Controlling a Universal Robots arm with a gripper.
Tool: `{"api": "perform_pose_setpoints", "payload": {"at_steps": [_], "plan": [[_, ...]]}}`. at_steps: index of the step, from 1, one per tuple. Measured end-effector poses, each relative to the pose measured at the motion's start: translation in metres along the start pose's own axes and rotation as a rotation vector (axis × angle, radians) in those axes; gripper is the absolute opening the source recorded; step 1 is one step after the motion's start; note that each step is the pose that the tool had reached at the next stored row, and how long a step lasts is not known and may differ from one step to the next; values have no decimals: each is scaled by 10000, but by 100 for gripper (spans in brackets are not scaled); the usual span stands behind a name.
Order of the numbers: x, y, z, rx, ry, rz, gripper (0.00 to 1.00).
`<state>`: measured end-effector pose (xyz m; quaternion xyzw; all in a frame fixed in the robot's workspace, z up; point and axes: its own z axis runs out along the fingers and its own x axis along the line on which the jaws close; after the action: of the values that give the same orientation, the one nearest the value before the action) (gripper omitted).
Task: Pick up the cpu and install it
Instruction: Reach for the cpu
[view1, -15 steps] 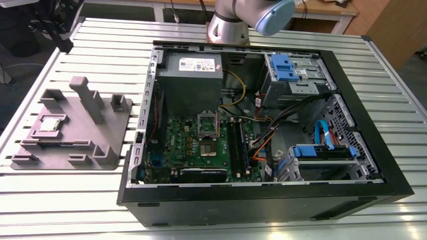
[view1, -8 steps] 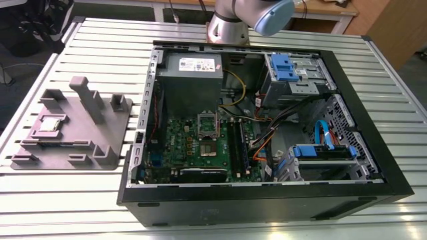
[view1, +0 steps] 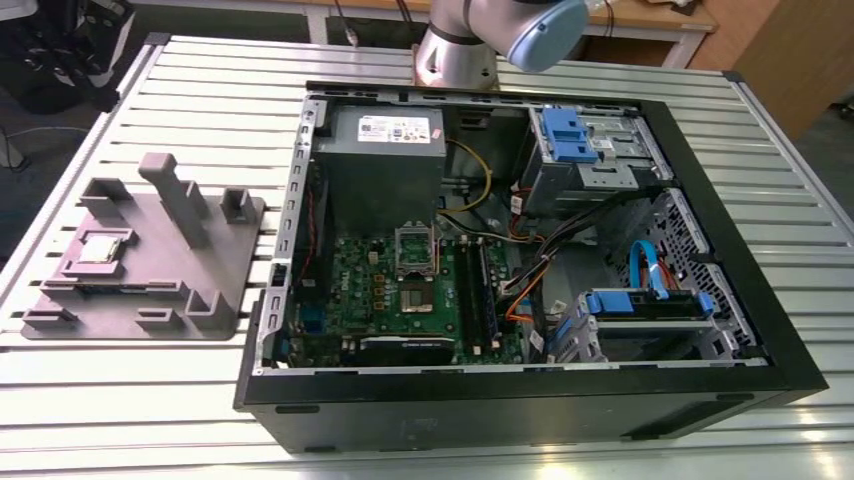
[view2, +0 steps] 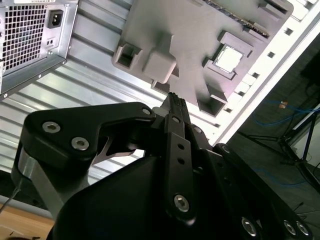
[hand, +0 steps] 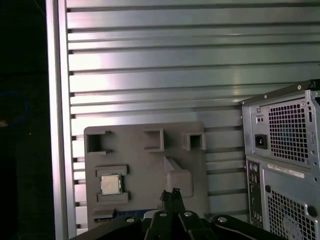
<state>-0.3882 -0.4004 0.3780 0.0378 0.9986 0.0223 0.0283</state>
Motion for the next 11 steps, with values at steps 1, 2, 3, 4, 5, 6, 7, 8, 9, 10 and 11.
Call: {"api": "perform_pose_setpoints", "payload": {"at_steps": [1,2,3,4,5,6,7,8,9,10,11], "plan": [[15,-6,5,0,1,0,11],[30,-14,11,1,1,0,11],[43,-22,18,1,2,-1,11],[54,-31,28,0,1,-1,11],[64,-41,37,0,0,0,11],[75,-52,47,0,1,0,11],[88,-64,58,0,0,1,11],[102,-75,69,0,0,1,11],[118,-85,79,0,0,0,11],[138,-95,89,1,1,0,11],[160,-105,100,1,1,-1,11]]}}
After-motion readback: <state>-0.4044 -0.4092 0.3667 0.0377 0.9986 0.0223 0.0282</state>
